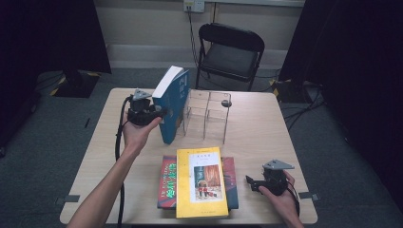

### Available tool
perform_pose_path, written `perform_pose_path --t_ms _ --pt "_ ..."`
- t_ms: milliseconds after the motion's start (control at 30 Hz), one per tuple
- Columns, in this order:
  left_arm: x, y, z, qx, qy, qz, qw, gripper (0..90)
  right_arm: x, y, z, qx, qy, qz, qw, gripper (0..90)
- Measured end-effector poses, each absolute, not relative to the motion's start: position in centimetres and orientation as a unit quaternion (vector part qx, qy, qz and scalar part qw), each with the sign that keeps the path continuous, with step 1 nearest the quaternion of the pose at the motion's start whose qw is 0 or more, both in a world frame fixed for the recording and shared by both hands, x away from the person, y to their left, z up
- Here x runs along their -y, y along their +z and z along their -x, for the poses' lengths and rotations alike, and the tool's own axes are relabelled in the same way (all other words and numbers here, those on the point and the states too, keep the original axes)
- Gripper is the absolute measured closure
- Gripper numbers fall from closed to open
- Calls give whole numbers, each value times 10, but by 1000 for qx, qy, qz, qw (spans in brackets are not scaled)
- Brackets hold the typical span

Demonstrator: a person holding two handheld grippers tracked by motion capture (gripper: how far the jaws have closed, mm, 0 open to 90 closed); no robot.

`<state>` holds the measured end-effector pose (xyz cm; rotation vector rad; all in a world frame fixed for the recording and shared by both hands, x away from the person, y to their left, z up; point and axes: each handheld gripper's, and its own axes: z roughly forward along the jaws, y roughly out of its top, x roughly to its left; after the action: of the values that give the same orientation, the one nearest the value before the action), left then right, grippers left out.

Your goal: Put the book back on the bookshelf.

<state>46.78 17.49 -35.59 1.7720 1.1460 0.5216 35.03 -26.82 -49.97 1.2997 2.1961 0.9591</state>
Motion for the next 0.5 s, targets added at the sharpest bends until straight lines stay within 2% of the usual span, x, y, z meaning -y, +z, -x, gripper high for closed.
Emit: perform_pose_path --t_ms 300,500 --pt "-177 -381 -459 -473 207 -719 465 489 268 -500 -350 -788 344 -467 206 134" --pt "-185 -391 -451 -467 211 -719 469 553 268 -500 -350 -788 344 -467 206 134"
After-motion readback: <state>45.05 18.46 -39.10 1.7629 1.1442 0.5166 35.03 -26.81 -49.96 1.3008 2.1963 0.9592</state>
